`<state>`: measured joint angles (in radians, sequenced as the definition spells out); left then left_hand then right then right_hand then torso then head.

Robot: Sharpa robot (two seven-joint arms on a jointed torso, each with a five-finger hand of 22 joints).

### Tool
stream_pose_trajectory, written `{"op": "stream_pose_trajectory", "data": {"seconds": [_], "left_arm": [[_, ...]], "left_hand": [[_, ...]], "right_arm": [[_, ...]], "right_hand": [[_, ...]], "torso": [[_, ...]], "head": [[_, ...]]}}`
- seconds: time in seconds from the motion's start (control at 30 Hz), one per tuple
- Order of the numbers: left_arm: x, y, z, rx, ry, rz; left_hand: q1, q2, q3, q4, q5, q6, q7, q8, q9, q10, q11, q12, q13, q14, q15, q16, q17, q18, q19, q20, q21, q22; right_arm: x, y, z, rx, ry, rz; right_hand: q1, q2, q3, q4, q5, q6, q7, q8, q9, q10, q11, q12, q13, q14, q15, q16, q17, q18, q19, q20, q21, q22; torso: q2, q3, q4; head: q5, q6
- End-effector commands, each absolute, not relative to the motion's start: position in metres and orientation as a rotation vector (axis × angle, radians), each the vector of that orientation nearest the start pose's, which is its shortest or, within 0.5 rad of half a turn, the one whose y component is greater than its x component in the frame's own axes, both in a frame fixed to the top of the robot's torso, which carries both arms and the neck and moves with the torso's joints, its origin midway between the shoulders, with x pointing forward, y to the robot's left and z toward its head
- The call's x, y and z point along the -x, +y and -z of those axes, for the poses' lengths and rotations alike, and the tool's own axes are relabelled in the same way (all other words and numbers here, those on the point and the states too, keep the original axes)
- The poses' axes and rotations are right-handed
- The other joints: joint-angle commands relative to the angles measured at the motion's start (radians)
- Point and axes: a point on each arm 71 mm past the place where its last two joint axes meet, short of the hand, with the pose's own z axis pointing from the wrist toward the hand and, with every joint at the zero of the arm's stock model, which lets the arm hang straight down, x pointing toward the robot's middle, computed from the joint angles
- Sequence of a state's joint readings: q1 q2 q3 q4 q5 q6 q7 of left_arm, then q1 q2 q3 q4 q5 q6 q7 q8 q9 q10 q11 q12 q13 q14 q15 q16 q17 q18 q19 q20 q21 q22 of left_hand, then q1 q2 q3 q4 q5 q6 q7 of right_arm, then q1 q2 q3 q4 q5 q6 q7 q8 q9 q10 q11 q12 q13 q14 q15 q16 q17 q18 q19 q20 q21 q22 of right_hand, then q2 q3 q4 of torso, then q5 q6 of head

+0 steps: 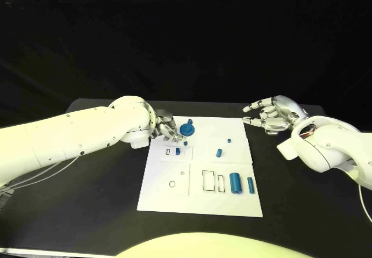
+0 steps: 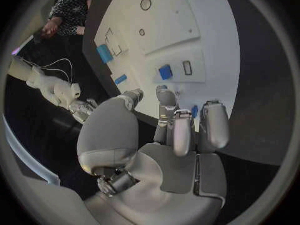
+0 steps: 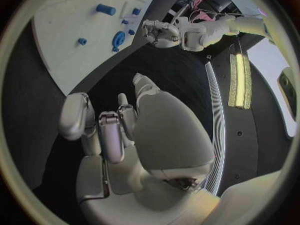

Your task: Assemble the parts on the task board

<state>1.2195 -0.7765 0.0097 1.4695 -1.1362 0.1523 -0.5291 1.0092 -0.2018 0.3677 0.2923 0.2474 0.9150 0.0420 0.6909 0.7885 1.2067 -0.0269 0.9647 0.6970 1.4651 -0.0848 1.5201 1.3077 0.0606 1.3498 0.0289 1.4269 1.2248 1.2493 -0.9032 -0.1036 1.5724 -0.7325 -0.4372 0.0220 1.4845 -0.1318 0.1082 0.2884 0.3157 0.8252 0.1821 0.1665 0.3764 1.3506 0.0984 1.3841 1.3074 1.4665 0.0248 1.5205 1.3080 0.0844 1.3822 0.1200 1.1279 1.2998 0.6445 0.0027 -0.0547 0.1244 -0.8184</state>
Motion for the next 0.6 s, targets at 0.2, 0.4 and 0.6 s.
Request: {"op": "stream_pose_trajectory", "data": {"seconds": [0.2,0.4,0.6], "left_arm": [[-0.523,0.221,0.179,0.245,2.227,0.391],[-0.544,0.229,0.173,0.262,2.222,0.351],[-0.559,0.232,0.174,0.276,2.231,0.315]], "left_hand": [[0.057,0.014,-0.028,-0.001,0.004,-0.084,0.054,-0.127,-0.071,-0.070,0.048,-0.056,-0.084,0.063,0.045,-0.022,0.151,0.023,-0.037,0.035,-0.030,-0.052],[0.125,0.015,-0.023,-0.004,0.015,-0.076,0.062,-0.159,-0.095,-0.081,0.054,-0.053,-0.091,0.059,0.051,-0.027,0.143,0.026,-0.044,0.043,-0.037,-0.062],[0.134,0.013,-0.023,-0.003,0.015,-0.075,0.062,-0.162,-0.097,-0.082,0.055,-0.053,-0.092,0.059,0.052,-0.027,0.142,0.026,-0.045,0.044,-0.038,-0.063]], "right_arm": [[-0.481,-0.226,0.181,-0.514,1.677,-0.980],[-0.482,-0.226,0.182,-0.515,1.677,-0.977],[-0.482,-0.225,0.183,-0.515,1.679,-0.979]], "right_hand": [[-0.011,0.000,0.002,0.001,0.004,-0.005,0.001,0.005,-0.001,-0.008,-0.002,-0.004,0.008,0.071,-0.006,-0.003,0.136,0.009,-0.005,0.000,-0.003,-0.002],[-0.013,0.000,0.003,0.001,0.004,-0.006,0.001,0.006,-0.002,-0.008,-0.002,-0.004,0.009,0.071,-0.006,-0.003,0.136,0.008,-0.005,0.000,-0.003,-0.001],[-0.013,0.000,0.003,0.001,0.004,-0.006,0.001,0.006,-0.002,-0.008,-0.002,-0.004,0.009,0.071,-0.006,-0.003,0.136,0.008,-0.005,0.000,-0.003,-0.001]], "torso": [[0.002,0.0009,-0.0017],[0.004,-0.0004,-0.0020],[0.005,0.0004,-0.0016]], "head": [[0.006,0.012],[0.008,0.019],[0.009,0.021]]}}
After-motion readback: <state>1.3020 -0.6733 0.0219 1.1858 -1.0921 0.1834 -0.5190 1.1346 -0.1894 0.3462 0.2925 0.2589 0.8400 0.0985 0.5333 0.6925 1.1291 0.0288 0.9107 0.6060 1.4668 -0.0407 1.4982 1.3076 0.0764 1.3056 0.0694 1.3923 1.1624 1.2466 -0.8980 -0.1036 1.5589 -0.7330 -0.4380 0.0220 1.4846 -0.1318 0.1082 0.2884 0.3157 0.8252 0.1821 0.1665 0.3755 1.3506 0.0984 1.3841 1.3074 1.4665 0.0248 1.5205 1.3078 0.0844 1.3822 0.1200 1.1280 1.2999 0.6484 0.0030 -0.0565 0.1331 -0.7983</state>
